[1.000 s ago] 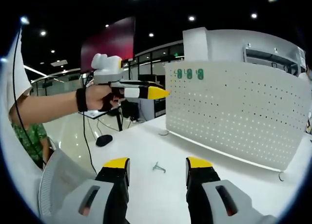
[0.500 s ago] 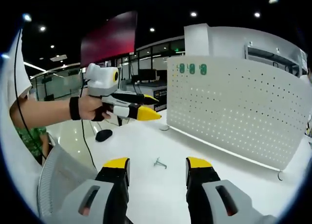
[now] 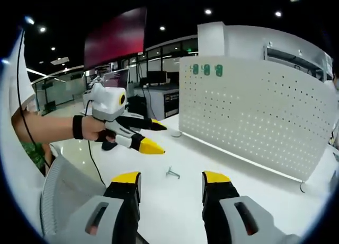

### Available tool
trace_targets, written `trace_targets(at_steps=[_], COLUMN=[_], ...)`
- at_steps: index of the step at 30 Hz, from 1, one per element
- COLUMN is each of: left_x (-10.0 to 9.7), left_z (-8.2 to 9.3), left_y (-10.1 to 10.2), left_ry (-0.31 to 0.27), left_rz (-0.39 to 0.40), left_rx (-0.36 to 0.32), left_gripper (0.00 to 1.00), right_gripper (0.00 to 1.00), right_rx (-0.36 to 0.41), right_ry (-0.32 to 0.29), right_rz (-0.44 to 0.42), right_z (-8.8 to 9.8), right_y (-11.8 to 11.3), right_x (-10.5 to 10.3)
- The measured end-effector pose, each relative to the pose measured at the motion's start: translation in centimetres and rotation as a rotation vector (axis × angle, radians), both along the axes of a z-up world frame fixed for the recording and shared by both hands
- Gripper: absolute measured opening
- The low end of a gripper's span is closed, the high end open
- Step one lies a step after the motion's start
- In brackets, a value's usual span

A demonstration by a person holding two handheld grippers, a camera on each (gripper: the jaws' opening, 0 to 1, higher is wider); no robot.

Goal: Insert the hook assembly into the mounting plate slot until the hook locks in place.

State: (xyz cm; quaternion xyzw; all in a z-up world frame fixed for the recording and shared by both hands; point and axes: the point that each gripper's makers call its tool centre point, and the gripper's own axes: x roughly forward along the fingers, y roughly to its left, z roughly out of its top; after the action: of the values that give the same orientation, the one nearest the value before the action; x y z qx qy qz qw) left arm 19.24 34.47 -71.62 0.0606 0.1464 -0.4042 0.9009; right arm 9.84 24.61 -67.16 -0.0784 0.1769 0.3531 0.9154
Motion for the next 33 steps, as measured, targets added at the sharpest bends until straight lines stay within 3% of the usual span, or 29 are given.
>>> trace_targets(at_steps=[9,15,33], left_x=[-0.3,-0.6,1.1], left_z=[-3.0,-5.5,-10.1], left_y=[0.1,0.3,0.8], left_ry=[0.046,0.075,0.13], left_rz=[-0.046,-0.089,-0.111], left_rx=[0.028,0.104,0.129], left_gripper=[0.64,0.61,0.5], right_gripper=[0.47,0.47,0.47], right_rx=[-0.01,-0.019,-0.052], right_ry=[0.025,0.047,0.092], right_rz=[-0.021,-0.034,-0.061], right_z=[-0.5,-1.2,-2.7], right_y=[0.2,0.4,0.4], right_x=[0.0,0.0,0.0])
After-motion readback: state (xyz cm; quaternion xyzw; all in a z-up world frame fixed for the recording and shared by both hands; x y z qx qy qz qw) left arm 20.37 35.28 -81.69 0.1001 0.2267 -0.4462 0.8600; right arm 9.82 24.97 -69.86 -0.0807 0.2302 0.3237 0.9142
